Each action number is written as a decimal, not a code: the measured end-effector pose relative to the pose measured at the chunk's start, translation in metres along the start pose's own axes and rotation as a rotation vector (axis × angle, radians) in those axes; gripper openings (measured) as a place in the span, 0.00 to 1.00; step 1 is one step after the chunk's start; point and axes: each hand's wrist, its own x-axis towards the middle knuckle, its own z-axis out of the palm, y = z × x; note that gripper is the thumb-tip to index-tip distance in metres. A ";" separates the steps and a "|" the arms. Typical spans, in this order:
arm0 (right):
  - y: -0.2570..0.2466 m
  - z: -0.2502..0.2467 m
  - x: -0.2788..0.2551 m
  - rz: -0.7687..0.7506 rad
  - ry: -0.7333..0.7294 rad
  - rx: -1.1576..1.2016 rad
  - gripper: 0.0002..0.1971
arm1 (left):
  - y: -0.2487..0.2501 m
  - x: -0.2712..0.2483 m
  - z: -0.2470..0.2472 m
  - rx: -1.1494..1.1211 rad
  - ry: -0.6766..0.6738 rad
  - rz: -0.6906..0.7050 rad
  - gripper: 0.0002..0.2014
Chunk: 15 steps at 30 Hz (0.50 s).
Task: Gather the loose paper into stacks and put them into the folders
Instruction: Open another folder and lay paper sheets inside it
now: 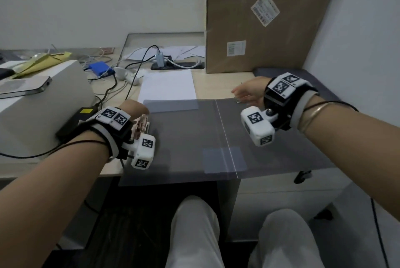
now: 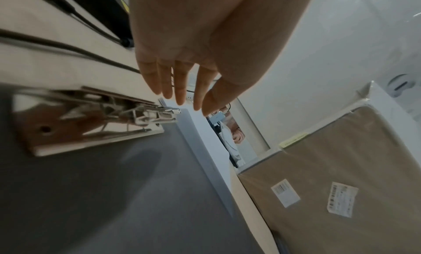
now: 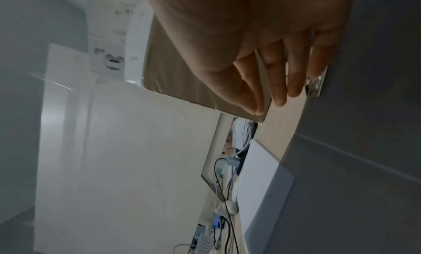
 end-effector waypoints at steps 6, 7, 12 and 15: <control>-0.030 0.046 0.073 0.070 -0.076 0.040 0.08 | 0.020 0.049 -0.012 0.076 0.016 -0.017 0.22; -0.034 0.054 0.085 0.085 -0.080 0.046 0.09 | 0.023 0.059 -0.013 0.124 0.019 -0.027 0.22; -0.046 0.083 0.137 0.148 -0.096 0.075 0.12 | 0.034 0.105 -0.005 0.128 0.009 -0.111 0.22; -0.050 0.094 0.159 0.205 -0.156 0.072 0.12 | 0.039 0.125 0.002 0.148 -0.024 -0.097 0.20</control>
